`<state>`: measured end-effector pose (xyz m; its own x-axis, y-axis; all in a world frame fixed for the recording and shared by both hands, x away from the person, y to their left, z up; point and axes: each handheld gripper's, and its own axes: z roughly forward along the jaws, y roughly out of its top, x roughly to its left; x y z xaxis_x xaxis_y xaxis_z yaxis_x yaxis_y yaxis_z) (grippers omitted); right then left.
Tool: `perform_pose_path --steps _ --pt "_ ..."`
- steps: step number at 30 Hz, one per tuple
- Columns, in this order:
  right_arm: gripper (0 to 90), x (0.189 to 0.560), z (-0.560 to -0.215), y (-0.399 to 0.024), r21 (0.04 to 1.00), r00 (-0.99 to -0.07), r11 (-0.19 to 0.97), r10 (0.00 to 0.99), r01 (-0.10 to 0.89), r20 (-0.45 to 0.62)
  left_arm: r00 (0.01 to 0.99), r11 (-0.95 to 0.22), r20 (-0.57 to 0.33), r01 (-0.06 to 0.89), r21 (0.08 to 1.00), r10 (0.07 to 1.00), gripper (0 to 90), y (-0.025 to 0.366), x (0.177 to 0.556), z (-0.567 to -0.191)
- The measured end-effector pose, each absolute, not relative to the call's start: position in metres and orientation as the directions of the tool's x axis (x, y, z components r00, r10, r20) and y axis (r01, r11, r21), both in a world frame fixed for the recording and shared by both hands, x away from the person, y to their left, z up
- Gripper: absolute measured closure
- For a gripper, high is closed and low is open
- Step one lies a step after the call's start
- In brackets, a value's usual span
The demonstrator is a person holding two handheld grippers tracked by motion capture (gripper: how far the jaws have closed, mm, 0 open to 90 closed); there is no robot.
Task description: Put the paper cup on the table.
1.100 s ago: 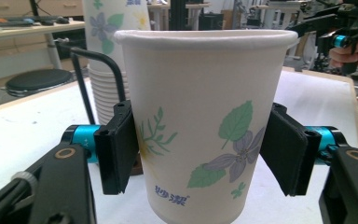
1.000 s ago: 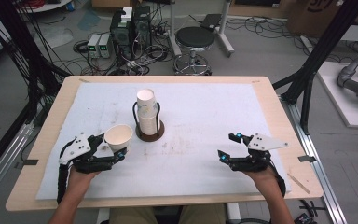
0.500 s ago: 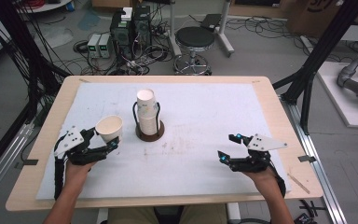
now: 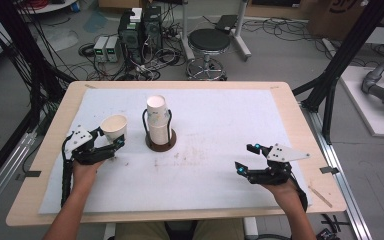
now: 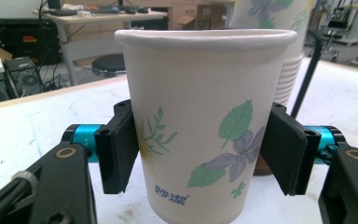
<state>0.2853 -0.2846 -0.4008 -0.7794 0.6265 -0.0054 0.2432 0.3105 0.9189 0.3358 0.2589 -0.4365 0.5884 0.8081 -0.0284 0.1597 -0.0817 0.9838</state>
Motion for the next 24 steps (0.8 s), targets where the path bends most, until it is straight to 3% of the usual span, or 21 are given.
perform_pose_path --steps 15,24 --pt "24.5 0.286 -0.401 -0.283 0.916 -0.781 0.317 0.624 0.244 -0.008 0.523 -0.233 0.020 0.345 0.909 0.852 34.0 0.251 0.351 -0.453" --pt "24.5 0.283 -0.400 -0.284 0.917 -0.781 0.316 0.625 0.244 -0.008 0.509 -0.279 0.052 0.381 0.882 0.859 34.2 0.252 0.340 -0.449"
